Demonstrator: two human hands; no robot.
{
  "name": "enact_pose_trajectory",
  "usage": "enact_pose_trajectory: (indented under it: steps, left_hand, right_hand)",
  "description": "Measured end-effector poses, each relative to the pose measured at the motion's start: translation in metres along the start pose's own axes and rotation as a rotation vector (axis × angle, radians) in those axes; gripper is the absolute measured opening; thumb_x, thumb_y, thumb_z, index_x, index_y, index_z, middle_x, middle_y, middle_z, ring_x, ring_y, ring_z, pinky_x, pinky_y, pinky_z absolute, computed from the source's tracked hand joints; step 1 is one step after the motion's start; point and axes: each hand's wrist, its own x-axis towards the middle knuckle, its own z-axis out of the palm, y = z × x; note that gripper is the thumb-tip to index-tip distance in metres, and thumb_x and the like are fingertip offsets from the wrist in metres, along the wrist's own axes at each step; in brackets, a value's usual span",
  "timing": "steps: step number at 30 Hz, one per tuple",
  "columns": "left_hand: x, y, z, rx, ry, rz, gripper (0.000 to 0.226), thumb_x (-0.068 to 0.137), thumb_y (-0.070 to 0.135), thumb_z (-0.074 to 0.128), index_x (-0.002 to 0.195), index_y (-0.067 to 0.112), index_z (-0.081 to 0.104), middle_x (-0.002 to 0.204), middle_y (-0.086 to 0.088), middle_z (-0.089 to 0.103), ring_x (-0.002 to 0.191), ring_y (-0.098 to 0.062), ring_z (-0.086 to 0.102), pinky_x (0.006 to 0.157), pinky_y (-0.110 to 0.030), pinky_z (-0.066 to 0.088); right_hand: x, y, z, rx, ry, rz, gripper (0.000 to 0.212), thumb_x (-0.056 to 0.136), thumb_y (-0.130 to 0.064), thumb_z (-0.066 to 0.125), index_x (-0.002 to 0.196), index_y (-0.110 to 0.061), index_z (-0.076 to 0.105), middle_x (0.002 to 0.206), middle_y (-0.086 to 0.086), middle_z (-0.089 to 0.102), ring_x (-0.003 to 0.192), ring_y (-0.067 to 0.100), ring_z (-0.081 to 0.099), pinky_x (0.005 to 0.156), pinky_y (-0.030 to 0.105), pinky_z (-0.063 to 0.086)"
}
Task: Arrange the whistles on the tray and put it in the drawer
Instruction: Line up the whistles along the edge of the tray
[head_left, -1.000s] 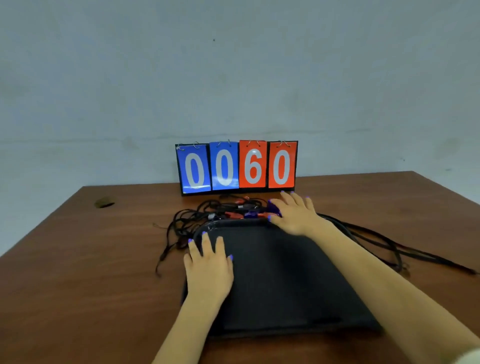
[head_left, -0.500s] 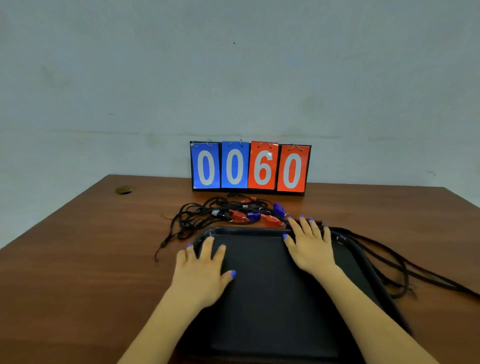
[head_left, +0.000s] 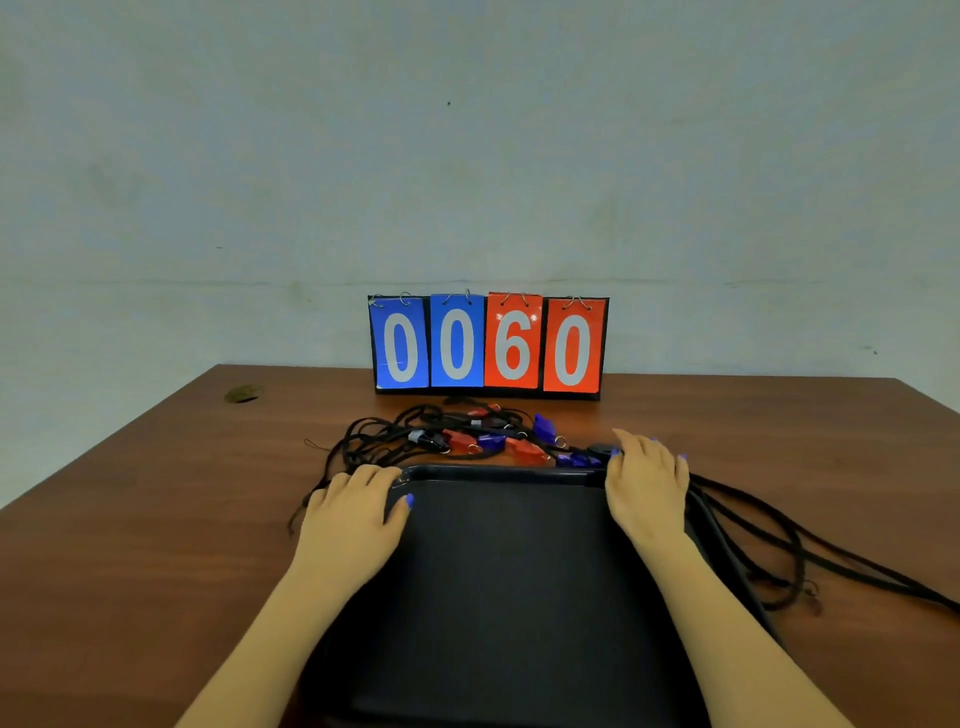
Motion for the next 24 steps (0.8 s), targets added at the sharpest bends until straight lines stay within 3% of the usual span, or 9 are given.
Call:
enact_pose_trajectory:
  steps: [8, 12, 18, 24]
  left_hand:
    - [0.008, 0.004, 0.002, -0.182, 0.035, 0.019, 0.037, 0.093, 0.03, 0.045, 0.129, 0.025, 0.048, 0.13, 0.006, 0.053, 0.119, -0.016, 0.044, 0.101, -0.034, 0.036]
    - [0.028, 0.006, 0.001, -0.173, 0.037, 0.063, 0.033, 0.092, 0.026, 0.046, 0.124, 0.021, 0.054, 0.125, 0.003, 0.057, 0.113, -0.017, 0.05, 0.094, -0.033, 0.042]
    - [0.073, 0.008, 0.003, -0.191, -0.036, 0.024, 0.032, 0.094, 0.021, 0.041, 0.123, 0.02, 0.055, 0.125, -0.003, 0.056, 0.103, -0.019, 0.055, 0.085, -0.033, 0.049]
    - [0.096, 0.016, 0.02, -0.111, -0.106, 0.059, 0.032, 0.095, 0.022, 0.039, 0.123, 0.028, 0.053, 0.132, 0.001, 0.051, 0.116, -0.02, 0.048, 0.097, -0.04, 0.041]
  right_hand:
    - [0.0, 0.002, 0.004, -0.075, -0.139, -0.008, 0.045, 0.098, -0.034, 0.029, 0.143, -0.027, 0.034, 0.151, 0.007, 0.032, 0.141, 0.023, 0.024, 0.116, 0.043, 0.011]
    - [0.0, 0.001, 0.001, -0.08, -0.166, 0.032, 0.045, 0.098, -0.039, 0.026, 0.142, -0.031, 0.034, 0.152, 0.013, 0.027, 0.143, 0.028, 0.017, 0.115, 0.041, 0.012]
    - [0.0, -0.001, 0.0, -0.074, -0.113, 0.055, 0.045, 0.099, -0.036, 0.026, 0.14, -0.024, 0.039, 0.141, 0.01, 0.043, 0.133, 0.025, 0.036, 0.112, 0.039, 0.022]
    - [-0.003, -0.001, 0.0, -0.056, -0.039, 0.064, 0.043, 0.099, -0.032, 0.031, 0.14, -0.021, 0.036, 0.132, 0.007, 0.049, 0.124, 0.022, 0.044, 0.107, 0.035, 0.029]
